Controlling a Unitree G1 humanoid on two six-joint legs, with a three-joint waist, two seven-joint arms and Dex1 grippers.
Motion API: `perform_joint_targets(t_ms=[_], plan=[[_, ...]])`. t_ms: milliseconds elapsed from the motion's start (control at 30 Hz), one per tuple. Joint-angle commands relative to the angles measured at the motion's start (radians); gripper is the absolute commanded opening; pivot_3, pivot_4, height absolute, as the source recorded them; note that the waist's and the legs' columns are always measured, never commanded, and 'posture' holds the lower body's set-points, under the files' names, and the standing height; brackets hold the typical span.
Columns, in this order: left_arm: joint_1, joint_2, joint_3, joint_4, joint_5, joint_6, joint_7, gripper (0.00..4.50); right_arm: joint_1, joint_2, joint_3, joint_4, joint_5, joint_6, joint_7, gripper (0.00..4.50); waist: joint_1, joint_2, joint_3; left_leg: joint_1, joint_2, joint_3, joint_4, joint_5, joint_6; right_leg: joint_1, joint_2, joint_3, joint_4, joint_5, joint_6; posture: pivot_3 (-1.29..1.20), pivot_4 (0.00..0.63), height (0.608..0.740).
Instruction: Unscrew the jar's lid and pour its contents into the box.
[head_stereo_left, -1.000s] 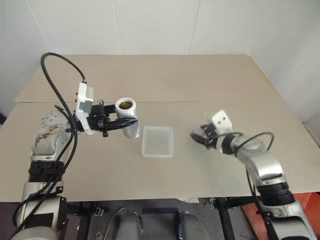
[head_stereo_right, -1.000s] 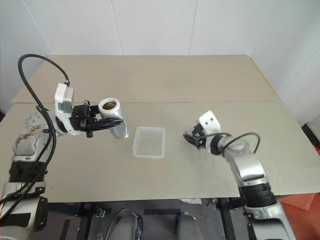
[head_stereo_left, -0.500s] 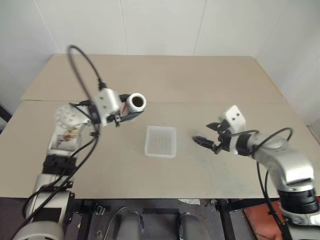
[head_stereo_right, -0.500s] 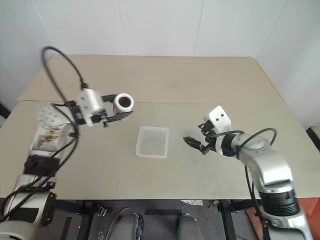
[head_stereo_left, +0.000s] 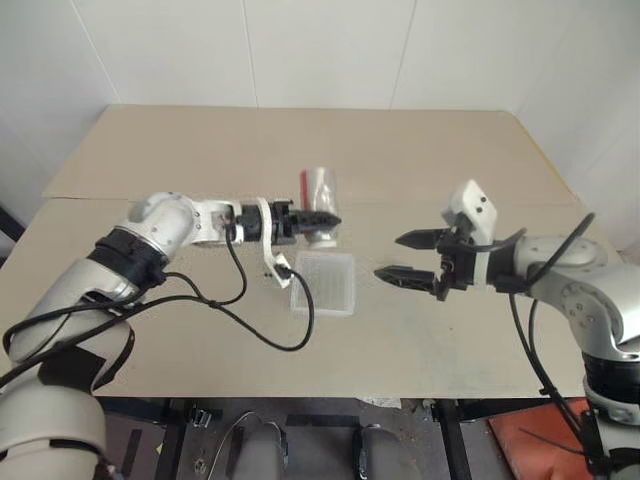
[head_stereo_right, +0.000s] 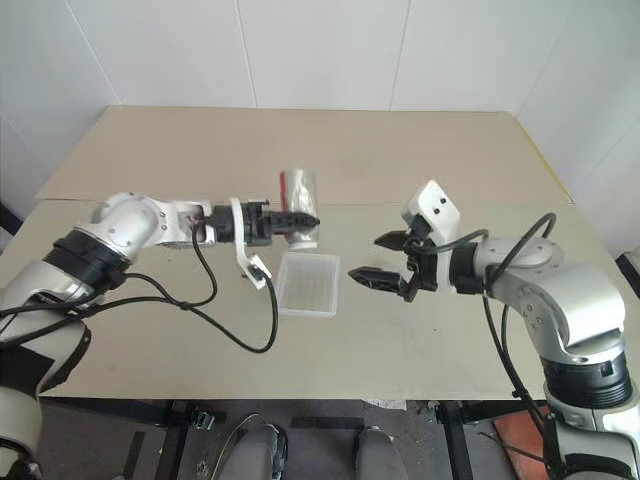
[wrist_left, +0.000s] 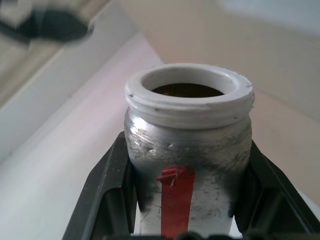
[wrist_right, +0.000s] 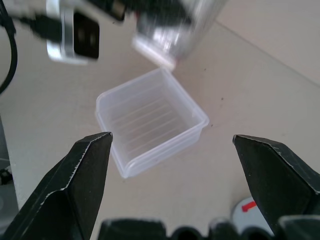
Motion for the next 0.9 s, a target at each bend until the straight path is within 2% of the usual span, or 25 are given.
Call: perform_joint_targets(t_ms=[33, 300, 400, 500, 567, 633, 733, 800, 900], plan=[[0.012, 0.014, -0.026, -0.049, 0.052, 0.060, 0.027, 2.03, -0.031, 0.009, -0.039, -0.025, 0.025, -0.012, -0.024, 4.49, 0.001, 0.000, 0.000, 0.000, 0.000, 0.000, 0.000, 0.000, 0.000, 0.000, 0.000, 0.000, 0.000, 0.000, 0.000, 0.00, 0.150, 0.740], [0.007, -0.005, -0.013, -0.032, 0.028, 0.105, 0.014, 2.03, -0.033, 0.014, -0.045, -0.042, 0.045, -0.030, -0.048, 4.49, 0.003, 0.000, 0.000, -0.001, -0.001, 0.000, 0.001, 0.000, 0.000, 0.001, -0.001, -0.001, 0.000, 0.000, 0.000, 0.00, 0.150, 0.740], [0.030, 0.000, 0.030, -0.014, -0.071, 0.076, -0.028, 2.03, -0.026, 0.017, -0.043, -0.040, 0.049, -0.034, -0.052, 4.49, 0.002, 0.000, 0.000, -0.001, 0.000, 0.000, 0.001, 0.000, 0.000, 0.000, -0.001, -0.001, 0.000, 0.000, 0.000, 0.00, 0.150, 0.740], [0.086, -0.023, 0.145, 0.060, -0.356, 0.044, -0.182, 2.03, -0.015, 0.020, -0.039, -0.046, 0.051, -0.054, -0.043, 4.49, -0.002, 0.000, 0.000, 0.000, 0.000, 0.000, 0.001, 0.000, 0.000, 0.000, -0.001, 0.000, 0.000, 0.000, 0.000, 0.00, 0.150, 0.740], [0.148, -0.065, 0.254, 0.088, -0.629, 0.092, -0.363, 2.03, -0.004, 0.020, -0.037, -0.051, 0.049, -0.073, -0.036, 4.49, -0.003, 0.000, 0.000, 0.000, 0.000, 0.000, 0.001, 0.000, 0.000, 0.000, -0.001, 0.000, 0.000, 0.000, 0.000, 0.00, 0.150, 0.740], [0.213, -0.136, 0.384, 0.068, -0.885, 0.208, -0.503, 2.03, 0.010, 0.019, -0.038, -0.053, 0.045, -0.087, -0.036, 4.49, -0.003, 0.001, 0.000, 0.000, 0.000, 0.000, 0.002, 0.000, 0.000, 0.001, -0.001, -0.001, 0.001, 0.000, 0.000, 0.00, 0.150, 0.740], [0.315, -0.263, 0.588, -0.059, -1.240, 0.543, -0.705, 2.03, 0.023, 0.019, -0.040, -0.054, 0.039, -0.105, -0.041, 4.49, -0.001, 0.000, 0.000, -0.001, 0.000, -0.001, 0.003, 0.000, 0.000, 0.001, -0.001, -0.001, 0.001, 0.000, 0.000, 0.00, 0.150, 0.740], [0.369, -0.319, 0.686, -0.140, -1.385, 0.722, -0.768, 2.03, 0.028, 0.017, -0.044, -0.050, 0.033, -0.123, -0.040, 4.49, -0.004, 0.000, 0.000, -0.001, 0.001, -0.001, 0.004, 0.000, 0.000, 0.002, -0.001, -0.002, 0.001, 0.000, 0.000, 0.00, 0.150, 0.740], [0.415, -0.360, 0.761, -0.238, -1.508, 0.909, -0.829, 2.03, 0.033, 0.010, -0.047, -0.043, 0.027, -0.149, -0.033, 4.49, -0.010, 0.000, 0.000, 0.000, 0.001, -0.002, 0.004, 0.000, 0.000, 0.002, 0.000, -0.001, 0.001, 0.000, 0.000, 0.00, 0.150, 0.740]])
